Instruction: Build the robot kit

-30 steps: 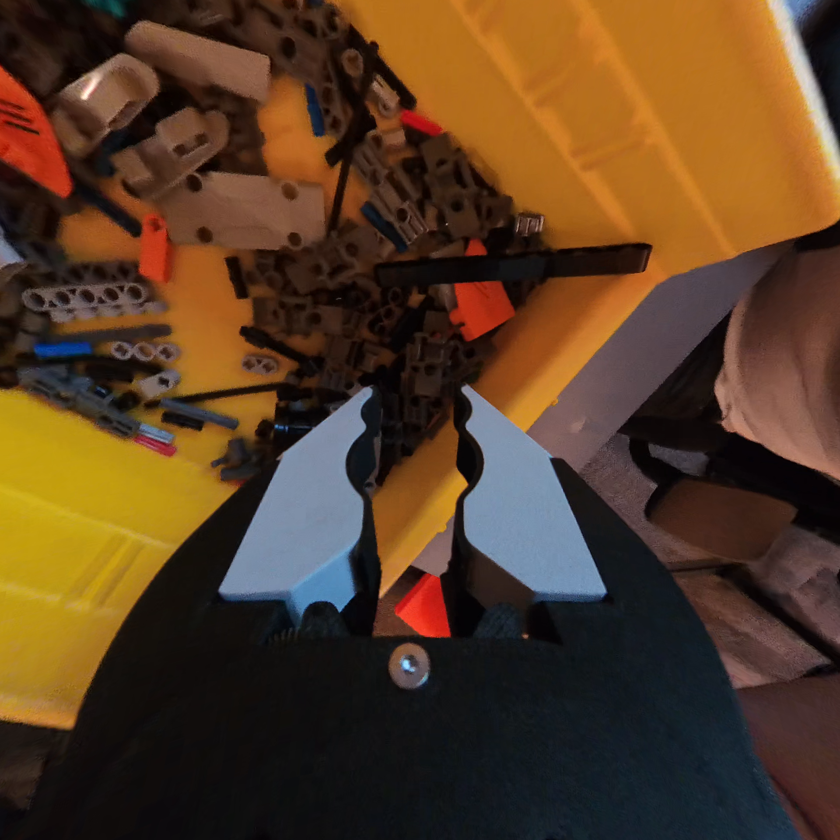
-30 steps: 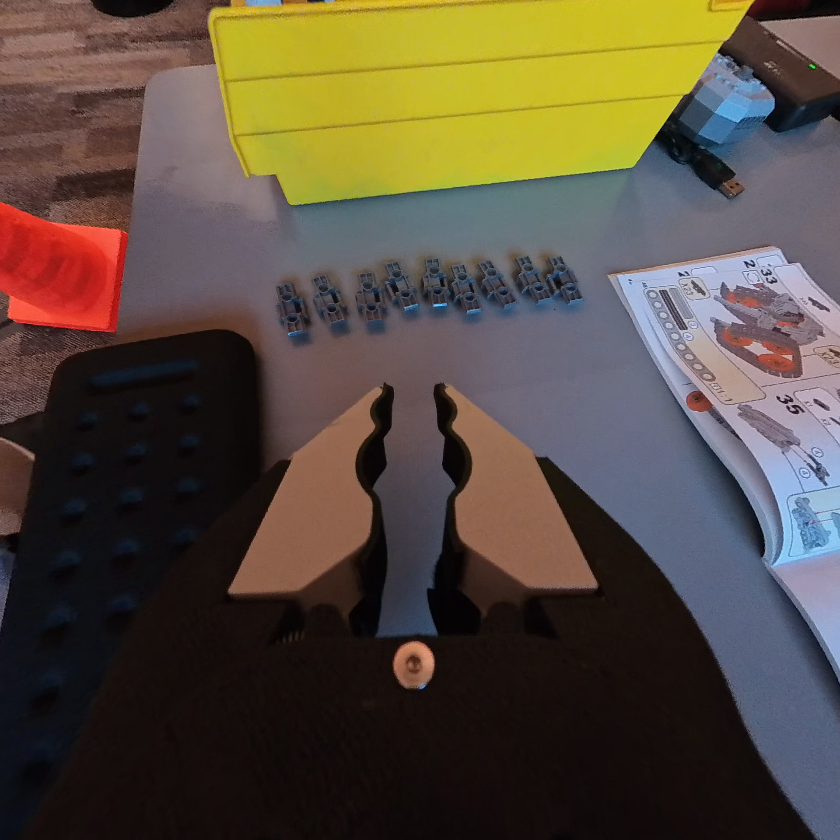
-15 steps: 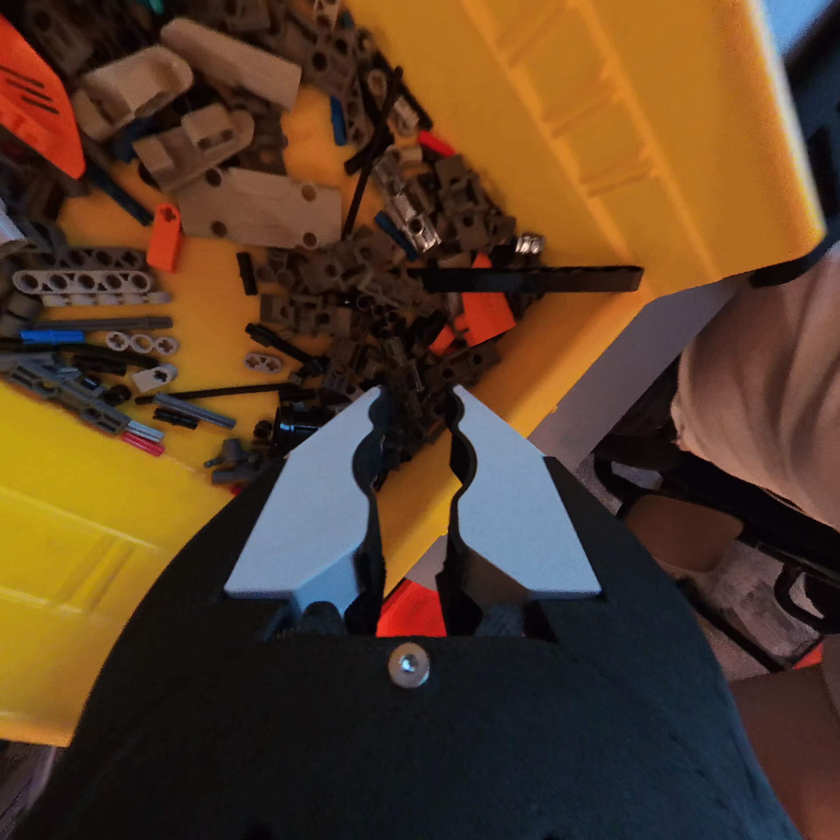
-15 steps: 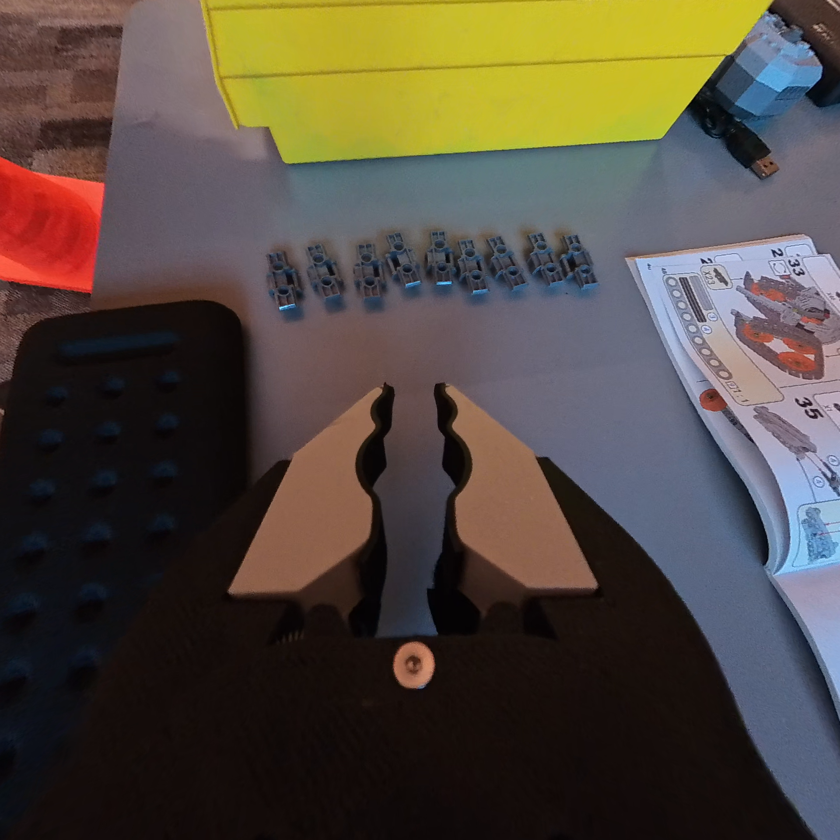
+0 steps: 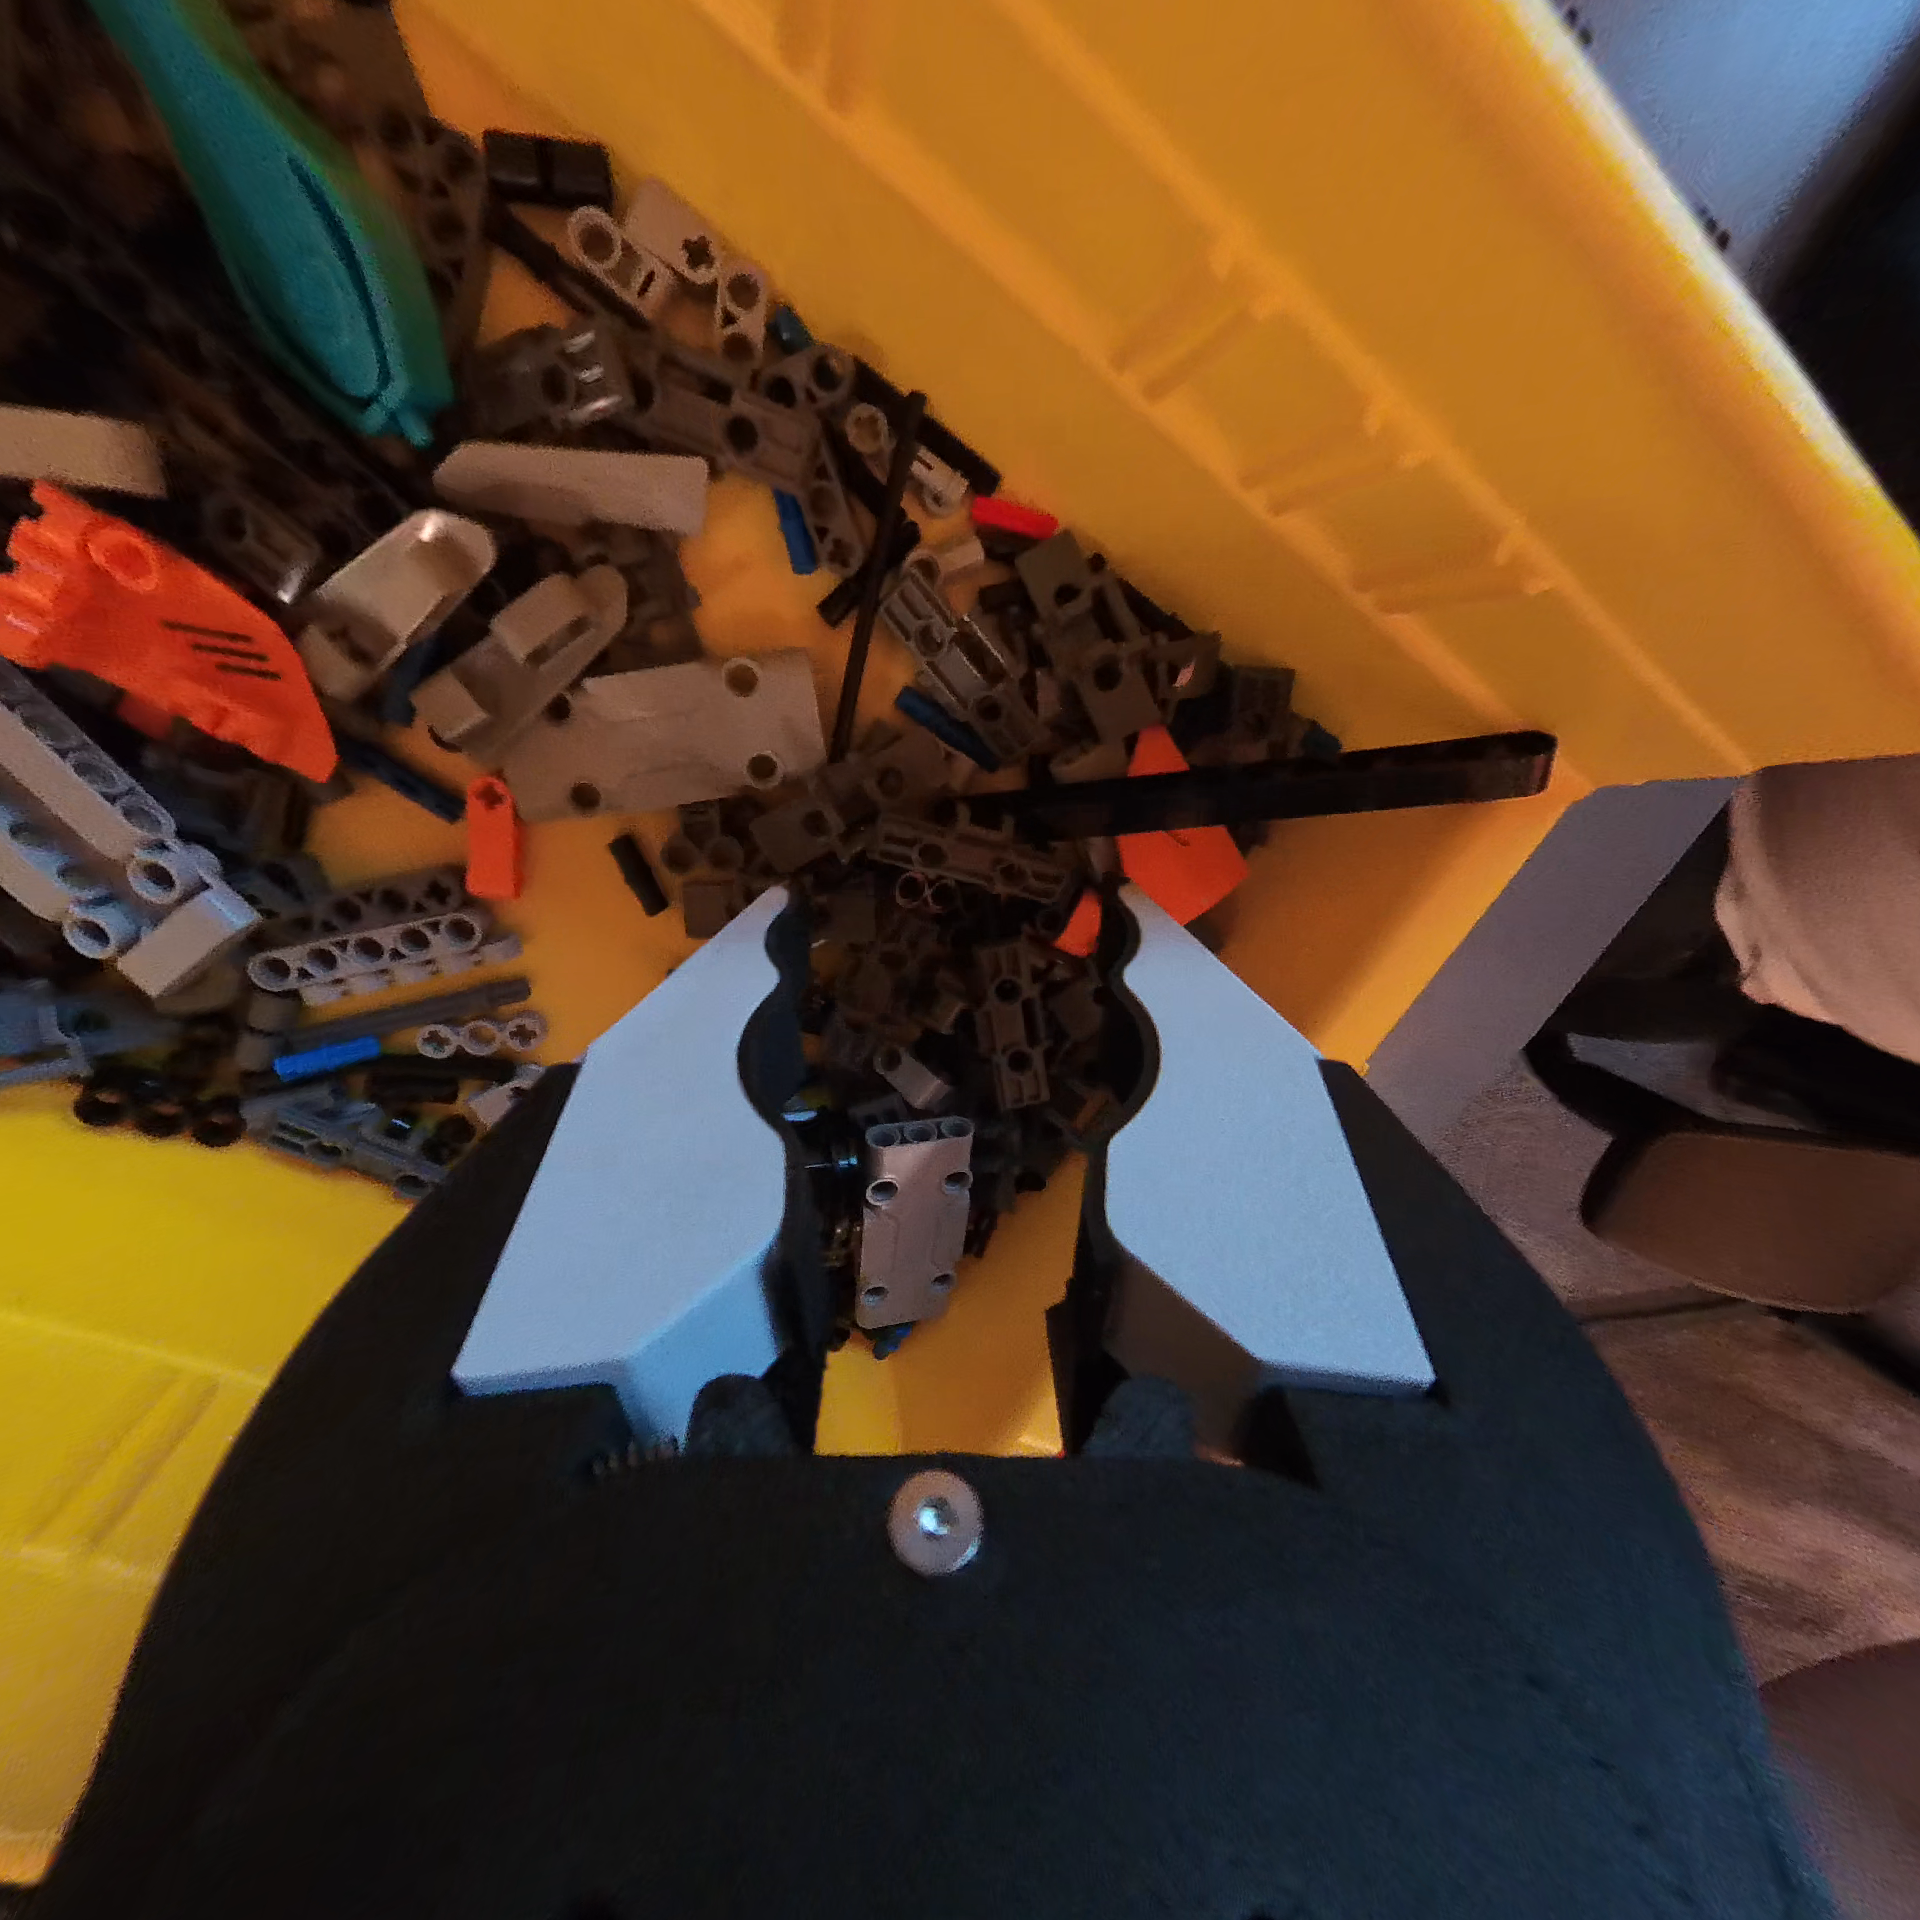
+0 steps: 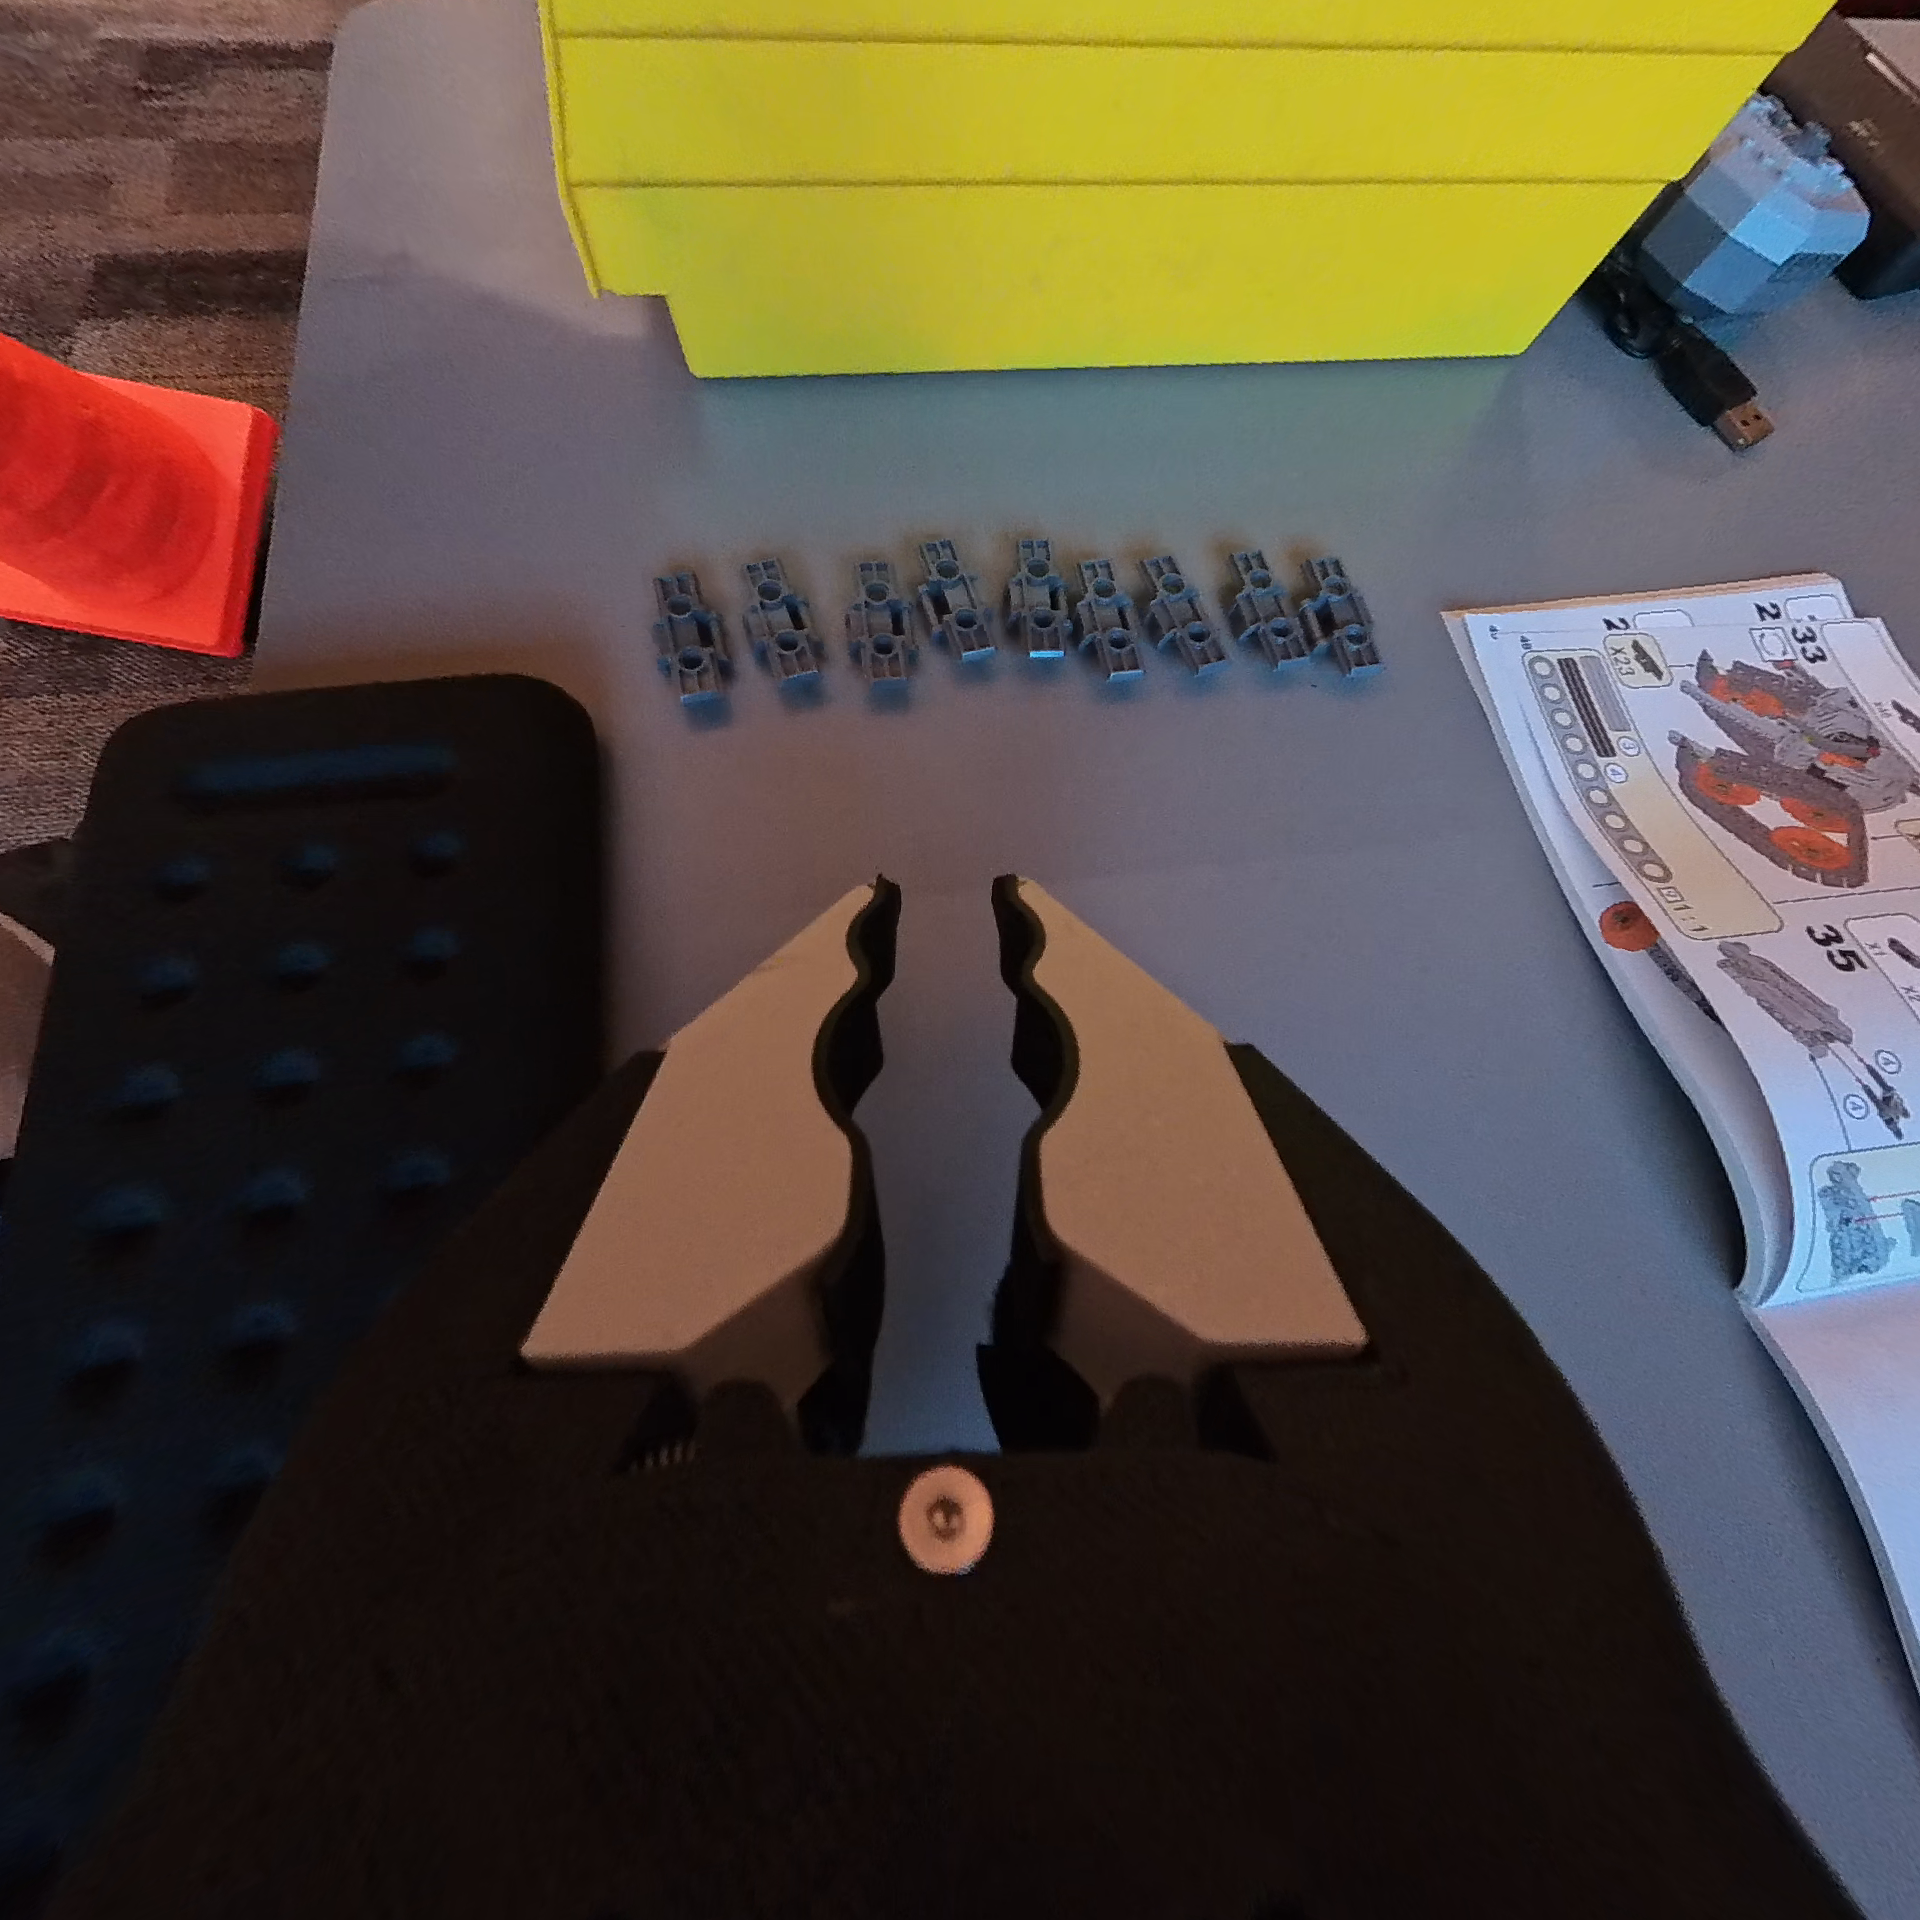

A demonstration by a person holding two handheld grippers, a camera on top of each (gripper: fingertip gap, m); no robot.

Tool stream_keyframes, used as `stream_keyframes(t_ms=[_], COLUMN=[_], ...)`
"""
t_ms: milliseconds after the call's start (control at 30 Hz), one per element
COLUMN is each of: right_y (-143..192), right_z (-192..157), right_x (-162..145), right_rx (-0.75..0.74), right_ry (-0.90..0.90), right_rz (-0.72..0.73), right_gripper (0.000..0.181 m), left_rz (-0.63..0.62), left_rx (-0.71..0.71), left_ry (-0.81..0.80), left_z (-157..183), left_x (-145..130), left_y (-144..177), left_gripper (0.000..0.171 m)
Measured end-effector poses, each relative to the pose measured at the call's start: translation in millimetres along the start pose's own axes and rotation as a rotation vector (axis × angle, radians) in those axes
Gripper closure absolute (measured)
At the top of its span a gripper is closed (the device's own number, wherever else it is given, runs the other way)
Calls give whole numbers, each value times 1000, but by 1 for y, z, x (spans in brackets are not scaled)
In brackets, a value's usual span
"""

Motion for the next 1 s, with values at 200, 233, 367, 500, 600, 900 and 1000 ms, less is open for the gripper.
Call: stream_keyframes(t_ms=[200, 233, 367, 500, 600, 900, 1000], right_y=[1, 0, -2, -2, -1, 0, 1], right_z=[2, 2, 3, 2, 1, 0, -1], right_x=[-2, -2, -4, -4, -3, -4, -4], right_rx=[5, 8, 14, 13, 10, 17, 24], right_ry=[-8, -11, -18, -21, -17, -28, -37], right_rz=[-1, -3, -11, -15, -13, -20, -17], right_gripper=[163, 163, 163, 163, 163, 163, 163], left_rz=[41, 50, 123, 91, 103, 156, 114], left_rx=[136, 147, 186, 168, 154, 285, 175], left_ry=[-116, -128, -197, -203, -188, 90, 260], left_z=[3, 4, 8, 8, 9, -8, 1], left_x=[-2, -2, 3, -2, 0, 57, 116], left_y=[-6, -6, -5, -10, -7, 70, 80], left_gripper=[119, 120, 128, 133, 134, 134, 134])
Point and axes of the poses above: each gripper's, where its closed fingertips meet, y back along the fingers, x out of its top, z = x × y across the jaws, the point moved 4 cm from there along y, back along the fingers, and after that the axes turned 14 degrees about x, right-handed, at the moved point
